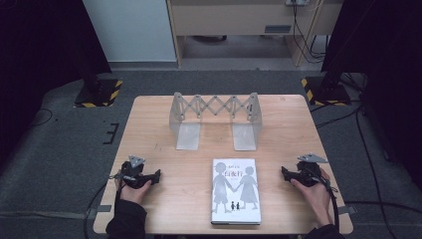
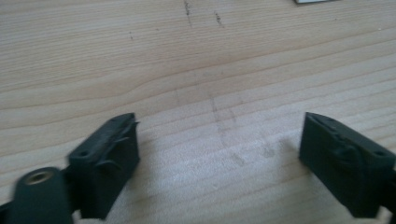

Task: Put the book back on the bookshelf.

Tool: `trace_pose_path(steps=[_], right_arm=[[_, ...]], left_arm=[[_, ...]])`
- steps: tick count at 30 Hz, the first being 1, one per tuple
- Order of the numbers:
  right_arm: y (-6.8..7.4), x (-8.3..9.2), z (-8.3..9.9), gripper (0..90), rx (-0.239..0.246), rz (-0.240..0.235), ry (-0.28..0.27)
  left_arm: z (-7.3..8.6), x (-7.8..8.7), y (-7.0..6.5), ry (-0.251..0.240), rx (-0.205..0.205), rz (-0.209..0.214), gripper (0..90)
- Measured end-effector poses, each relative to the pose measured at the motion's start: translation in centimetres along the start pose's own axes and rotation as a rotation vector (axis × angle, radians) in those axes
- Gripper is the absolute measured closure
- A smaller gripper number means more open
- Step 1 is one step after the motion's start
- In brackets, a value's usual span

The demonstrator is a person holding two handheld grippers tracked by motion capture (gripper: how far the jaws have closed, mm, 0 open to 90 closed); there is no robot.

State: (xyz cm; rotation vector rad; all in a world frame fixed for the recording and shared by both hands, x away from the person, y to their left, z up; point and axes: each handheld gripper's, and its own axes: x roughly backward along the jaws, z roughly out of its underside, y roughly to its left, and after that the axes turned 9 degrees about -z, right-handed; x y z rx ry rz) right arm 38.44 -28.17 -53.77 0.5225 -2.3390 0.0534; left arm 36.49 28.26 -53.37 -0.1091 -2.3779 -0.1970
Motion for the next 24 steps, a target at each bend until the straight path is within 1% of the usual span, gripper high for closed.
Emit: trace_pose_path(steps=[1,2,3,4,5,6,7,8,9,10,11,13,15,16,19,23,24], right_arm=[[0.1,0.1,0.0,22.5,0.003,0.001,0.004],[0.1,0.2,-0.1,24.4,0.005,-0.006,0.013],[0.2,0.4,-0.1,25.2,0.001,-0.007,0.010],[0.4,0.5,-0.2,25.4,0.001,-0.008,-0.001],[0.5,0.7,-0.3,26.1,0.004,-0.009,-0.009],[0.6,0.8,-0.5,26.4,0.003,-0.017,-0.022],[0.6,0.9,-0.5,26.4,0.002,-0.028,-0.031],[0.7,1.0,-0.6,26.5,-0.008,-0.036,-0.042],[0.8,1.0,-0.6,26.6,-0.006,-0.044,-0.045],[1.0,1.1,-0.6,26.7,-0.010,-0.058,-0.046],[1.1,1.2,-0.6,27.1,-0.003,-0.060,-0.054],[1.3,1.4,-0.7,27.1,-0.003,-0.067,-0.067],[1.4,1.5,-0.9,27.0,-0.004,-0.075,-0.082],[1.5,1.5,-0.9,26.8,-0.009,-0.082,-0.080],[1.5,1.4,-0.8,26.2,-0.005,-0.092,-0.068],[1.7,1.7,-1.0,24.8,-0.015,-0.102,-0.083],[1.7,1.7,-1.0,24.6,-0.013,-0.112,-0.085]], left_arm=[[0.0,0.2,0.0,-0.018,0.004,-0.002,16.2],[-0.1,0.5,-0.1,-0.032,0.005,0.006,16.1],[-0.2,0.8,-0.1,-0.051,0.012,0.014,16.4],[-0.3,1.0,-0.3,-0.069,0.019,0.015,16.4],[-0.4,1.3,-0.4,-0.077,0.015,0.020,16.0],[-0.5,1.4,-0.6,-0.084,0.020,0.024,15.2],[-0.5,1.5,-0.7,-0.086,0.017,0.032,14.5],[-0.4,1.5,-0.9,-0.081,0.011,0.036,14.2],[-0.4,1.6,-1.1,-0.074,0.009,0.037,14.0],[-0.4,1.6,-1.2,-0.079,0.013,0.046,14.0],[-0.4,1.6,-1.2,-0.087,0.017,0.053,14.1],[-0.5,1.9,-1.3,-0.101,0.021,0.055,13.9],[-0.6,2.1,-1.5,-0.114,0.028,0.068,12.5],[-0.6,2.1,-1.7,-0.112,0.024,0.072,12.1],[-0.7,2.4,-2.0,-0.121,0.015,0.086,12.5],[-0.9,2.8,-2.4,-0.139,0.008,0.104,12.0],[-0.9,2.8,-2.5,-0.142,0.008,0.104,12.1]])
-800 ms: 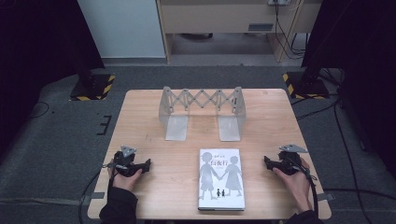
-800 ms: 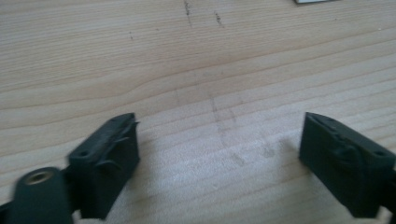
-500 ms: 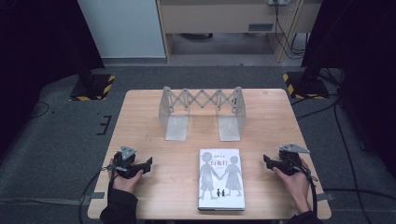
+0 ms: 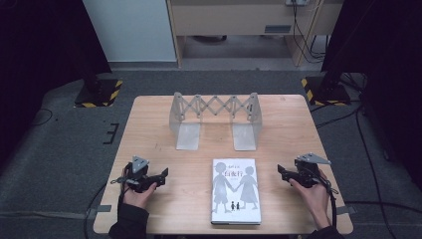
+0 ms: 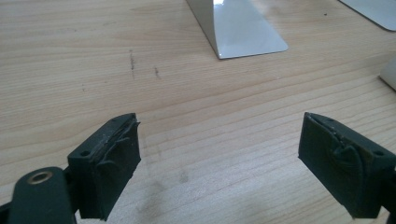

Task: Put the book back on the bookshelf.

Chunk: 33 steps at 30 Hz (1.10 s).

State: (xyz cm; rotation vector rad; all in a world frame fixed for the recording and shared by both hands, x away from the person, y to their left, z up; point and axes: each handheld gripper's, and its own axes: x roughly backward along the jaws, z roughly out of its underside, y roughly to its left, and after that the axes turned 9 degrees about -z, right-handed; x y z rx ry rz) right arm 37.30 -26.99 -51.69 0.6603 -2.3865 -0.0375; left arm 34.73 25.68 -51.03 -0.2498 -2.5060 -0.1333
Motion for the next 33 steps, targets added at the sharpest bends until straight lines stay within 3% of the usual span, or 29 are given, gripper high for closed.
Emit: trace_pose_path(steps=[12,17,20,25,30,33], right_arm=[[1.3,0.5,-0.6,23.9,0.014,-0.039,-0.049],[1.6,0.9,-0.9,23.9,0.007,-0.050,-0.079],[1.8,1.1,-1.1,24.1,0.012,-0.058,-0.097],[2.1,1.1,-1.2,24.3,0.012,-0.071,-0.099],[2.6,1.1,-1.3,24.5,0.016,-0.086,-0.093],[2.9,0.9,-1.3,24.5,0.018,-0.100,-0.091]], left_arm=[[-0.6,0.7,-1.5,-0.014,-0.010,0.061,15.3],[-0.9,1.1,-2.8,-0.032,-0.036,0.109,15.1],[-1.0,1.3,-3.3,-0.047,-0.029,0.133,15.3],[-1.1,1.3,-4.4,-0.031,-0.031,0.198,19.7],[-1.3,1.5,-5.9,-0.030,-0.086,0.219,19.9],[-1.5,1.7,-6.6,-0.033,-0.094,0.231,19.9]])
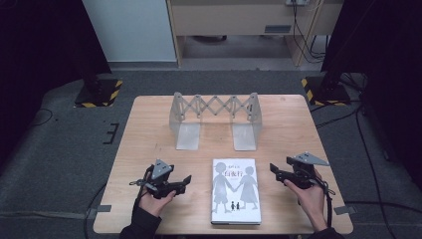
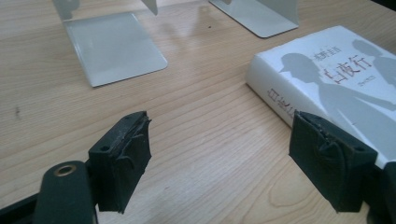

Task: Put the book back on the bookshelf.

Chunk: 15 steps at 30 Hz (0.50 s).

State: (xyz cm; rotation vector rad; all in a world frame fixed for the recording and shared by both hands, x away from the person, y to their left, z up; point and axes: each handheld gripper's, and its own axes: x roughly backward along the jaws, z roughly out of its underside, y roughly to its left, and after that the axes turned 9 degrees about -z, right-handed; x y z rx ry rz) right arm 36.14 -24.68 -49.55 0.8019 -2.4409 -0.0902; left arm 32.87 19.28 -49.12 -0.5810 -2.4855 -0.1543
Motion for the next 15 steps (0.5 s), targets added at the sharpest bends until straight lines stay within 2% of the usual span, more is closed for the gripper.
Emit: trace_pose_path(steps=[10,14,15], right_arm=[[0.8,-0.3,-0.2,24.8,0.009,-0.031,0.001],[1.3,-0.5,-0.3,24.8,0.011,-0.044,-0.003],[1.4,-0.5,-0.4,24.8,0.007,-0.049,-0.007]], left_arm=[[-1.0,0.0,-1.4,-0.003,-0.016,0.034,22.5],[-1.6,0.0,-2.0,-0.018,-0.010,0.046,22.8],[-1.7,-0.1,-2.3,-0.015,-0.020,0.045,22.8]])
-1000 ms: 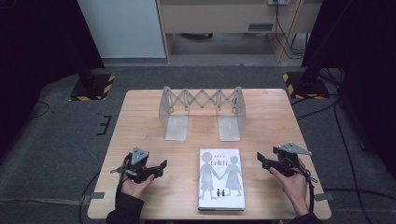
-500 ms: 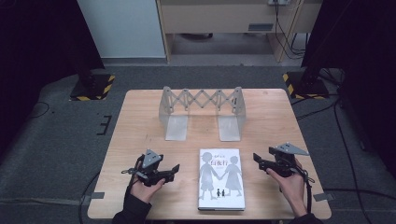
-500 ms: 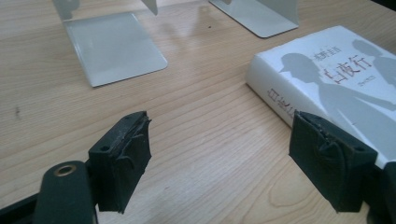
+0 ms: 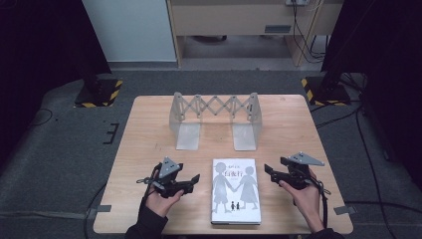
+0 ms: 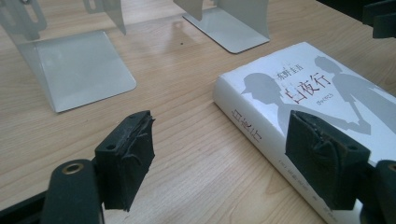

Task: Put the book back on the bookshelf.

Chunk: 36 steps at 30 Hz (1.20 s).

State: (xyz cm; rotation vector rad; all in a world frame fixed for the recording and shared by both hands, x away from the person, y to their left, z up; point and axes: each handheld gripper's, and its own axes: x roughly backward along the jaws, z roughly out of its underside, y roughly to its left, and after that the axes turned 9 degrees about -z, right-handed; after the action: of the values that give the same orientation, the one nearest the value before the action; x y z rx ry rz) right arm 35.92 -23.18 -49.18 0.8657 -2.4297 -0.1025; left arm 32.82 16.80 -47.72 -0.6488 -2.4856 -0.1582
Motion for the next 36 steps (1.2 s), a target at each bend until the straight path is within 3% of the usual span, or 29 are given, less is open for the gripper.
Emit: trace_pose_path(steps=[8,15,23,30,36], right_arm=[[0.7,-0.1,-0.2,24.8,0.014,-0.020,-0.001],[1.2,-0.6,0.4,24.9,0.026,-0.040,0.025],[2.0,-1.4,1.0,25.0,0.034,-0.072,0.049],[2.5,-1.9,1.6,25.4,0.039,-0.095,0.076],[3.0,-2.4,2.0,25.9,0.030,-0.122,0.094]], left_arm=[[-0.8,-0.5,-1.7,0.004,-0.031,0.014,21.1],[0.4,-1.4,-2.5,0.025,-0.056,0.031,18.6],[1.1,-1.9,-2.9,0.001,-0.078,0.039,17.3],[1.7,-2.7,-3.9,0.046,-0.103,0.083,17.4],[1.9,-3.1,-4.5,0.054,-0.105,0.115,15.6]])
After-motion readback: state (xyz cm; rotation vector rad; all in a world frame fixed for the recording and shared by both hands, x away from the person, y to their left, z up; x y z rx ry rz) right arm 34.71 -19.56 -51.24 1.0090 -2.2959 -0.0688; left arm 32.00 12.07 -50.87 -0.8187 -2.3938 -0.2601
